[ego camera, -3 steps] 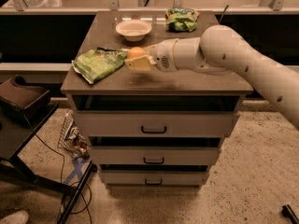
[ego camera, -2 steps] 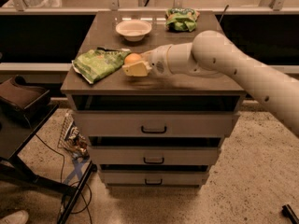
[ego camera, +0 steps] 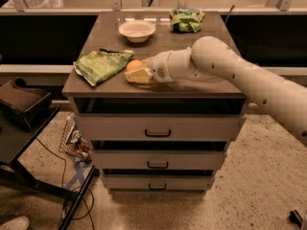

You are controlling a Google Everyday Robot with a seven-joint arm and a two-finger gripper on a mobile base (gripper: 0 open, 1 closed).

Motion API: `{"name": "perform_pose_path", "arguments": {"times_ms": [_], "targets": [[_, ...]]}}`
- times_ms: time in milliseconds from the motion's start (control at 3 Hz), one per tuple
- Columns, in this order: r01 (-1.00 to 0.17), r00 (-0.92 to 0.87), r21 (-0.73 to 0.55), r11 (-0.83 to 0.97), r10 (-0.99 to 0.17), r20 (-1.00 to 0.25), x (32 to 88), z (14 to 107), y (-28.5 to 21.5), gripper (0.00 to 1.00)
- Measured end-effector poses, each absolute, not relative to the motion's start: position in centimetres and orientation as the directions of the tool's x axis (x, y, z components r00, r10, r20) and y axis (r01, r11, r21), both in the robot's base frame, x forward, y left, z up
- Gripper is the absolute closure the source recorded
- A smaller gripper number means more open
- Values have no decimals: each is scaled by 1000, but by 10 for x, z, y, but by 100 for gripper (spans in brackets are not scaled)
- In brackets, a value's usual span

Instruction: Move orange near green jalapeno chip bag

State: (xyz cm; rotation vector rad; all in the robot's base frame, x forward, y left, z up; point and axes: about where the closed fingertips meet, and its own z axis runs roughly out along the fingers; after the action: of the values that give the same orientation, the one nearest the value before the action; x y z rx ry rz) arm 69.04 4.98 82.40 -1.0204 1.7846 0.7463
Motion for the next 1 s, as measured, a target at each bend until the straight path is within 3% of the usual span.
{"name": "perform_pose_path", "arguments": {"times_ms": [1000], "targets": [[-885, -234, 62, 462, -324, -917, 689, 822, 57, 13]]}}
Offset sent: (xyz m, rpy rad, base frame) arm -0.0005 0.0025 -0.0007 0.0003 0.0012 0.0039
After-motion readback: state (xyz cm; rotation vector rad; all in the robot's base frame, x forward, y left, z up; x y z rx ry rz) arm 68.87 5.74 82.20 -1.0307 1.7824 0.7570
